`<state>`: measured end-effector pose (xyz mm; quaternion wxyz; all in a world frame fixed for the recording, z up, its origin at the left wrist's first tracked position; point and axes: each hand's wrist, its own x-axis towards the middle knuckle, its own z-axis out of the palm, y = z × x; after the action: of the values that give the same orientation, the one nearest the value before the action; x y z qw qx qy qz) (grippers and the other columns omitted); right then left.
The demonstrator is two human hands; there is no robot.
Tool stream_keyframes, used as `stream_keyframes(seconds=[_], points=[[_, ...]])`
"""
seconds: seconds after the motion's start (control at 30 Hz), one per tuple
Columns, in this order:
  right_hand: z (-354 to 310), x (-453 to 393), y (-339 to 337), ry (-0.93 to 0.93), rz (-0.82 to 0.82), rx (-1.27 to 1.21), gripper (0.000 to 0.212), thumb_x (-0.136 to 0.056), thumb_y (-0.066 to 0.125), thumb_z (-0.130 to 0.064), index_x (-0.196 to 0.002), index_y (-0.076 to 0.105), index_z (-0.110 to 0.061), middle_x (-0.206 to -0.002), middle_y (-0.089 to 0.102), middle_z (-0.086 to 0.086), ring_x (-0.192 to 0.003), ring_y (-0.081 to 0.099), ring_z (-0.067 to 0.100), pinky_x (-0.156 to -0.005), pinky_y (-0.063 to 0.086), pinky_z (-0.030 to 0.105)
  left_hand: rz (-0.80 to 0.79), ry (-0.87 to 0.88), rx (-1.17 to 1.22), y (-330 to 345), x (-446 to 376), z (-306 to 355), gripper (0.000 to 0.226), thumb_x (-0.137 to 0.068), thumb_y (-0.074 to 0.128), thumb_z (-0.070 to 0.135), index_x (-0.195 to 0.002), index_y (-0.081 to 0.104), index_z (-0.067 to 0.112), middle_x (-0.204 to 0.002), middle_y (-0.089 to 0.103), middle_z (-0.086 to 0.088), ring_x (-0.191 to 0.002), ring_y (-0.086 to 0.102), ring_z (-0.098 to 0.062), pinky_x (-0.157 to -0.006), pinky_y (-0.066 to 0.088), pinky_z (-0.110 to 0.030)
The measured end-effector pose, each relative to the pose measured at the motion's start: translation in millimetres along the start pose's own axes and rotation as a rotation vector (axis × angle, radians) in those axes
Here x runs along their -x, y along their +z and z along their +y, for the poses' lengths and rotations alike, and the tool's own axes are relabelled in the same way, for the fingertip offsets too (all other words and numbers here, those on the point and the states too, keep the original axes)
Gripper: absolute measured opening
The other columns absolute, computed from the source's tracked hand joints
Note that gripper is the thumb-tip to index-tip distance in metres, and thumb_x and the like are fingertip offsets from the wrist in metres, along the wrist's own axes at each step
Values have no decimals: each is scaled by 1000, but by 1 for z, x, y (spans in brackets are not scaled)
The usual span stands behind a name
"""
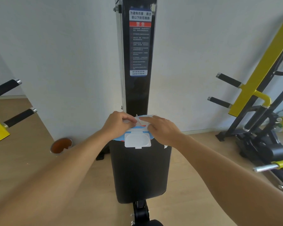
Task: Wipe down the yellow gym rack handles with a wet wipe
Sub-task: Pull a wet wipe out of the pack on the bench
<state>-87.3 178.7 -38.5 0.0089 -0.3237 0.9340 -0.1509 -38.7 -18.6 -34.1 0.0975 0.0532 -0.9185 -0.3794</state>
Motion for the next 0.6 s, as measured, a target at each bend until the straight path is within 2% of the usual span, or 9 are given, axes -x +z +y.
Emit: stream_keyframes(seconds=[0.1,0.17,0.3,0.4,0.47,0.53,0.6], points=[[-5,4,-3,-14,25,-9,40,-105,40,-37,-145,43,-44,-136,58,-4,-112,62,23,-99,53,39,41,-52,-44,9,-5,6,14,-88,74,37,-94,79,25,-105,71,3,-92,62,-17,-87,53,-32],[-6,5,-5,9,73,-63,40,-104,46,-34,-142,49,-43,-132,60,-4,-111,62,22,-97,55,36,72,-75,-115,13,-6,13,20,-86,73,45,-92,76,26,-98,70,6,-91,62,-17,-91,50,-38],[-6,4,-9,16,83,-22,38,-102,50,-26,-138,56,-37,-125,62,-2,-107,61,21,-92,57,35,117,-86,-124,21,-8,19,38,-80,78,48,-94,50,27,-90,66,7,-82,61,-17,-81,48,-36],[-5,1,-10,-39,28,88,43,-103,44,-28,-142,48,-46,-125,60,-2,-104,62,22,-90,56,37,5,-30,-41,11,-6,20,33,-84,77,39,-103,55,25,-102,66,6,-91,61,-15,-77,48,-23],[-5,0,-9,-97,-20,211,47,-105,36,-31,-146,35,-53,-124,56,0,-98,63,23,-87,57,40,-72,-17,38,-2,-6,21,25,-93,67,28,-116,58,23,-114,67,4,-95,61,-11,-72,43,-15],[-8,-1,-8,-130,-45,318,49,-106,34,-34,-150,24,-53,-131,52,2,-100,64,27,-89,57,44,-50,-34,56,-10,-5,15,22,-98,59,25,-120,60,22,-120,66,5,-97,60,-10,-71,42,-12],[-14,-3,-7,-144,-41,418,54,-105,40,-35,-152,19,-50,-134,52,5,-102,65,30,-91,57,46,-35,-54,62,-8,-2,6,22,-97,63,23,-120,62,21,-121,68,3,-105,62,-12,-72,42,-11]])
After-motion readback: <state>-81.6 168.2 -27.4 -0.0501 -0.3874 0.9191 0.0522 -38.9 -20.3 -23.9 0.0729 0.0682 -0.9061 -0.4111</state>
